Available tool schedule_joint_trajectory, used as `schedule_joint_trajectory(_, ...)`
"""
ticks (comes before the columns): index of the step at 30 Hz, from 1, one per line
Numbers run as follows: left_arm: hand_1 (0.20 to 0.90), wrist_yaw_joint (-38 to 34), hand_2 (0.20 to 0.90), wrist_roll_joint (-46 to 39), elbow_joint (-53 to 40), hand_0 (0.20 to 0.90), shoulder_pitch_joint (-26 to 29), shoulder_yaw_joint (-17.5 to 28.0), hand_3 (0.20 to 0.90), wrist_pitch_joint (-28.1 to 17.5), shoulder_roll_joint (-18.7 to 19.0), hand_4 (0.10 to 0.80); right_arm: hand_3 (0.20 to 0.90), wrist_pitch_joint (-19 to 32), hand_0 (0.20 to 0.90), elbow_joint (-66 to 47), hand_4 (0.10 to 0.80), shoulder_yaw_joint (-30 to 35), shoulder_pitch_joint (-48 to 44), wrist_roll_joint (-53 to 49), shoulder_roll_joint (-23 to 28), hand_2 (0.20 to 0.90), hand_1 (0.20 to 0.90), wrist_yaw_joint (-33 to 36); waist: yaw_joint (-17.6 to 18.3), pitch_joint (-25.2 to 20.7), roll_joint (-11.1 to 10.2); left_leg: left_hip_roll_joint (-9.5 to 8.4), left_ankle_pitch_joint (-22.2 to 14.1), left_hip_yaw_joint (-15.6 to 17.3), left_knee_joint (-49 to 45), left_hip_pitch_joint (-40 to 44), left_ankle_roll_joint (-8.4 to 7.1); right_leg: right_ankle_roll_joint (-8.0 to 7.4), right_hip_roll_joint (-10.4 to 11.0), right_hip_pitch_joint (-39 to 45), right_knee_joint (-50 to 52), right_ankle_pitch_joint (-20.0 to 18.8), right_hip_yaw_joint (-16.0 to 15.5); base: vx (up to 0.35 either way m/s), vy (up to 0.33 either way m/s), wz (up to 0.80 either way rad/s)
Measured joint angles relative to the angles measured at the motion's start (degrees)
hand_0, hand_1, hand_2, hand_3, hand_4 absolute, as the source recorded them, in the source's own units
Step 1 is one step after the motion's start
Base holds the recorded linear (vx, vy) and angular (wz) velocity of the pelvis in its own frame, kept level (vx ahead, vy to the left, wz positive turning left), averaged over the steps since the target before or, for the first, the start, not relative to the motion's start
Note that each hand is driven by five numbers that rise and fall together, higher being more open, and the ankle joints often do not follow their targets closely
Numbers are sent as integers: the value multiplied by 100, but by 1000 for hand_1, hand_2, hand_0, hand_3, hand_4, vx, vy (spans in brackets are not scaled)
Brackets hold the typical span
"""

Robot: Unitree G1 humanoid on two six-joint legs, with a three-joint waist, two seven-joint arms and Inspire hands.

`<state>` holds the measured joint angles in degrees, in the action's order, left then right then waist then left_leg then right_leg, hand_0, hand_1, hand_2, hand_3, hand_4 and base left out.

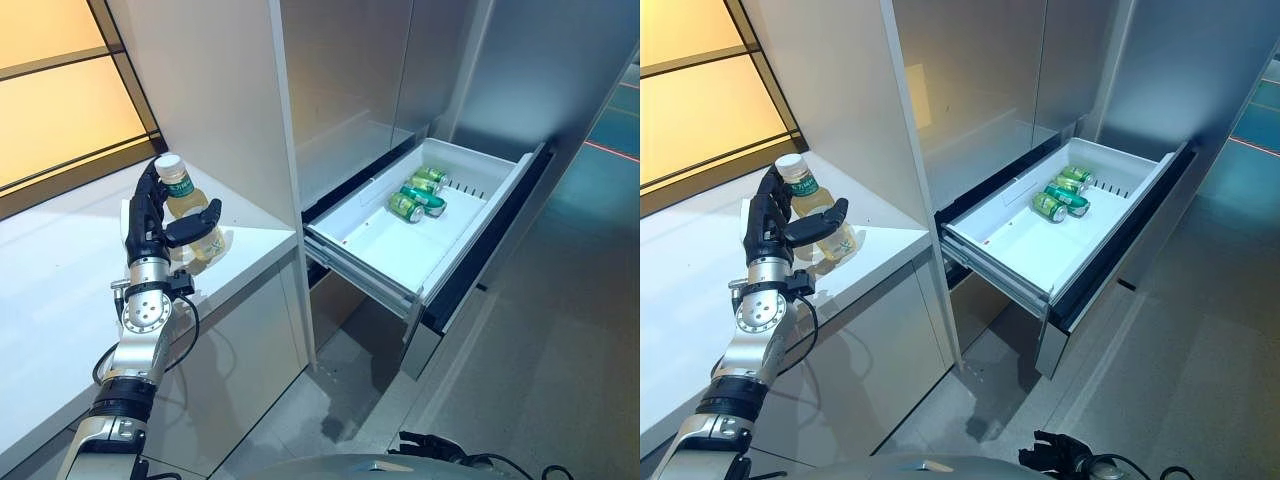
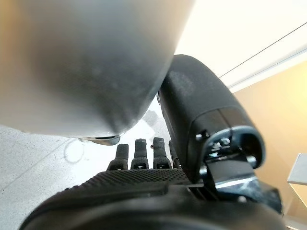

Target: Put drinks into fridge and close the fridge

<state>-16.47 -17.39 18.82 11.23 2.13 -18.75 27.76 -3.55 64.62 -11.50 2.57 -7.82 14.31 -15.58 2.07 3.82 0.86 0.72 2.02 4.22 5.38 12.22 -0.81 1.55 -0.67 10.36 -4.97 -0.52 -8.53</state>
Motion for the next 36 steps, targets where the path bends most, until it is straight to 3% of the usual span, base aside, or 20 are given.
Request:
schedule_joint_trajectory(1, 900, 3, 900, -7, 0, 900, 0, 0, 900, 0, 0, 800, 900, 0, 900, 0, 800, 0, 0, 0, 0, 900, 900, 0, 0, 0, 0, 0, 0, 0, 0, 0, 0, 0, 0, 0, 0, 0, 0, 0, 0, 0)
schedule_joint_trajectory(2, 535, 13, 535, -22, 0, 535, 0, 0, 475, 0, 0, 375, 900, 1, 900, 1, 800, 0, 0, 0, 0, 900, 900, 0, 0, 0, 0, 0, 0, 0, 0, 1, 0, 0, 0, 1, 0, 0, 0, 0, 0, 0)
schedule_joint_trajectory(3, 300, 53, 300, -75, 0, 300, 1, 0, 200, 0, 0, 100, 900, 2, 900, 6, 800, 0, 0, 0, 0, 900, 900, 0, 0, -1, 0, 0, 0, 0, 0, 1, 0, 0, 0, 1, 0, 0, 0, 0, 0, 0)
schedule_joint_trajectory(20, 300, 481, 300, -401, -62, 300, 62, 0, 200, 24, 20, 100, 900, 66, 900, -222, 800, -76, 34, 31, 25, 900, 900, 1, -31, -3, -7, 2, 0, -2, 0, -2, 0, 23, 0, 1, -1, -15, -3, 0, 0, 0)
schedule_joint_trajectory(25, 300, 716, 300, -400, -305, 300, 58, -12, 200, 50, 20, 100, 900, 245, 900, -633, 800, -495, 51, 477, 101, 900, 900, -2, -67, 43, -75, 2, 1, -15, -1, -23, 0, 33, -1, -7, -13, -22, -16, 0, 0, 0)
schedule_joint_trajectory(32, 300, 1123, 300, -760, -1159, 300, 56, -81, 200, 105, 21, 100, 900, 140, 900, -2583, 800, -1091, 211, 721, 237, 900, 900, -377, -61, 182, -168, -1, 2, -57, -16, -53, 0, 35, 1, -15, -21, -25, -47, -36, -25, 2)
schedule_joint_trajectory(36, 300, 1484, 300, -1025, -1646, 300, 56, -249, 200, -47, 16, 100, 900, -17, 900, -3891, 800, -1128, 222, 201, 253, 900, 900, -692, -46, 216, -170, -2, 2, -98, -26, -62, -1, 37, 1, -10, -20, -26, -81, -43, -20, 5)
